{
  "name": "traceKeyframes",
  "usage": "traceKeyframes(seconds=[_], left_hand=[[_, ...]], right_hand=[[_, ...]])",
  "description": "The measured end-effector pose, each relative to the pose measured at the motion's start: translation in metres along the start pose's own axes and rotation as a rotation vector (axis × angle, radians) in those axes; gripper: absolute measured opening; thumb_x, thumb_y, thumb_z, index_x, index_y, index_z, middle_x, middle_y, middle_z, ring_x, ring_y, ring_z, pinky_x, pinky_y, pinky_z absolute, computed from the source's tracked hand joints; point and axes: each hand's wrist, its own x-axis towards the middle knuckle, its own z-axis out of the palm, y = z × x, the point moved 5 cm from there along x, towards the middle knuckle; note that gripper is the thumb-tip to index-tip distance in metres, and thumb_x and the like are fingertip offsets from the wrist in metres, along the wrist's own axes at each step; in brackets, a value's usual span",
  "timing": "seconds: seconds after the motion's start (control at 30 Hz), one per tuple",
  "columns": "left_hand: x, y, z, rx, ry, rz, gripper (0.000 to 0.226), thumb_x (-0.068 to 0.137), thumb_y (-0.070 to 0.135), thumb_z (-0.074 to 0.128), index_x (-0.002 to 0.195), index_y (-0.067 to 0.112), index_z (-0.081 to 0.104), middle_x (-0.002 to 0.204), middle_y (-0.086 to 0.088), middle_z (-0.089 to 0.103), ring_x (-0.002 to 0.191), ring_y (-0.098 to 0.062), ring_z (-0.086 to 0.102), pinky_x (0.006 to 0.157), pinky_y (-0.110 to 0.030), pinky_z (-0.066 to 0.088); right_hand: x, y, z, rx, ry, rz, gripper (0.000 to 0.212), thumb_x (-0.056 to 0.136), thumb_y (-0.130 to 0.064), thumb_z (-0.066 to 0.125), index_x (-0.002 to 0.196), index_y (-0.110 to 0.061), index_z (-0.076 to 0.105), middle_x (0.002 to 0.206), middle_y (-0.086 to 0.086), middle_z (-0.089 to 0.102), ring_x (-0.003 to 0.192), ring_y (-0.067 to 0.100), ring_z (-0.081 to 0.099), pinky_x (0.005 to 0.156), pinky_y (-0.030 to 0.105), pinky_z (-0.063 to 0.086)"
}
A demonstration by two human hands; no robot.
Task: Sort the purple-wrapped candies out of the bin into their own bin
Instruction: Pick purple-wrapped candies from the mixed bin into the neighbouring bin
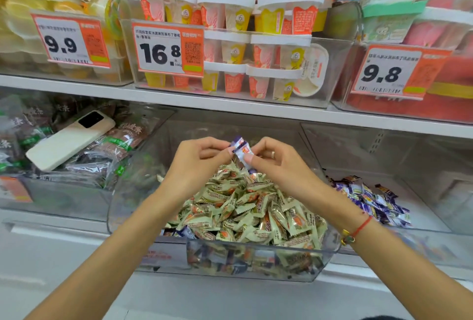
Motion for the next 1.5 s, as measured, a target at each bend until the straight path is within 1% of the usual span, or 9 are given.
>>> traceKeyframes(seconds=[0.2,0.37,0.47,0.6,0.83,1.0,1.13,1.3,1.5], left_hand=[[0.008,-0.015,0.045,0.368,-0.163,0.105,0.023,0.093,0.037,0.056,0.113,0.033,0.066,0.115,0.019,0.064,0.104,0.000,0.060,0.093,-0.036,0.050],[0.009,-0.012,0.103,0.765,-0.541,0.280,0.052,0.095,0.052,0.041,0.144,0.035,0.034,0.154,0.009,0.027,0.142,-0.011,0.020,0.117,-0.044,0.018],[0.008,-0.021,0.120,0.921,-0.631,0.262,0.054,0.097,0.057,0.028,0.147,0.038,0.026,0.159,0.009,0.010,0.146,-0.014,0.003,0.117,-0.044,0.002],[0.015,-0.028,0.107,0.993,-0.560,0.245,0.057,0.094,0.062,0.025,0.146,0.039,0.028,0.158,0.010,0.016,0.145,-0.013,0.009,0.117,-0.044,0.008],[0.003,-0.034,0.065,0.998,-0.462,0.264,0.058,0.090,0.064,0.035,0.143,0.040,0.031,0.146,0.016,0.038,0.135,-0.006,0.031,0.110,-0.030,0.028],[-0.011,-0.031,0.030,1.019,-0.495,0.219,0.082,0.073,0.085,0.014,0.137,0.042,0.042,0.143,0.023,0.038,0.132,-0.001,0.034,0.109,-0.028,0.028],[-0.015,-0.024,-0.010,0.836,-0.206,0.214,0.073,0.077,0.082,0.015,0.132,0.046,0.048,0.134,0.030,0.037,0.128,0.006,0.029,0.107,-0.029,0.028],[-0.013,-0.027,-0.079,1.040,0.338,0.253,0.031,0.087,0.025,0.065,0.118,0.021,0.064,0.121,0.002,0.062,0.112,-0.022,0.052,0.089,-0.044,0.047],[-0.024,-0.035,-0.089,0.950,0.456,0.130,0.041,0.080,0.008,0.070,0.119,0.021,0.063,0.112,0.001,0.067,0.092,-0.025,0.065,0.054,-0.032,0.049]], right_hand=[[-0.054,0.010,-0.059,-0.268,0.328,-0.108,0.017,0.091,-0.033,0.060,0.087,-0.019,0.051,0.077,-0.006,0.055,0.072,0.015,0.055,0.066,0.028,0.046],[-0.070,0.045,-0.133,-0.698,0.520,-0.001,0.018,0.092,-0.027,0.058,0.082,-0.029,0.044,0.068,-0.005,0.052,0.063,0.007,0.051,0.057,0.026,0.038],[-0.062,0.090,-0.164,-0.859,0.429,0.195,0.009,0.095,-0.023,0.055,0.101,-0.025,0.049,0.081,-0.006,0.059,0.069,0.015,0.057,0.059,0.037,0.046],[-0.053,0.119,-0.161,-0.919,0.094,0.299,0.036,0.096,-0.021,0.053,0.131,-0.024,0.051,0.135,0.001,0.056,0.116,0.022,0.056,0.094,0.043,0.047],[-0.061,0.065,-0.129,-0.800,0.272,-0.090,0.025,0.092,-0.018,0.059,0.110,-0.035,0.063,0.109,-0.024,0.058,0.102,0.004,0.057,0.083,0.030,0.050],[-0.038,0.013,-0.070,-0.742,0.158,-0.237,0.020,0.092,-0.020,0.058,0.104,-0.032,0.068,0.101,-0.023,0.061,0.099,0.000,0.055,0.081,0.026,0.047],[0.000,0.000,-0.024,-0.789,0.008,-0.241,0.019,0.094,-0.027,0.054,0.107,-0.035,0.066,0.108,-0.021,0.061,0.107,0.002,0.052,0.087,0.031,0.046],[0.053,-0.002,0.026,-0.861,-0.168,-0.230,0.023,0.096,-0.025,0.050,0.113,-0.029,0.066,0.114,-0.009,0.065,0.110,0.012,0.056,0.088,0.034,0.048],[0.112,0.017,0.076,-0.934,-0.346,-0.085,0.029,0.097,-0.030,0.047,0.121,-0.026,0.062,0.122,0.000,0.064,0.112,0.023,0.058,0.093,0.041,0.049]])
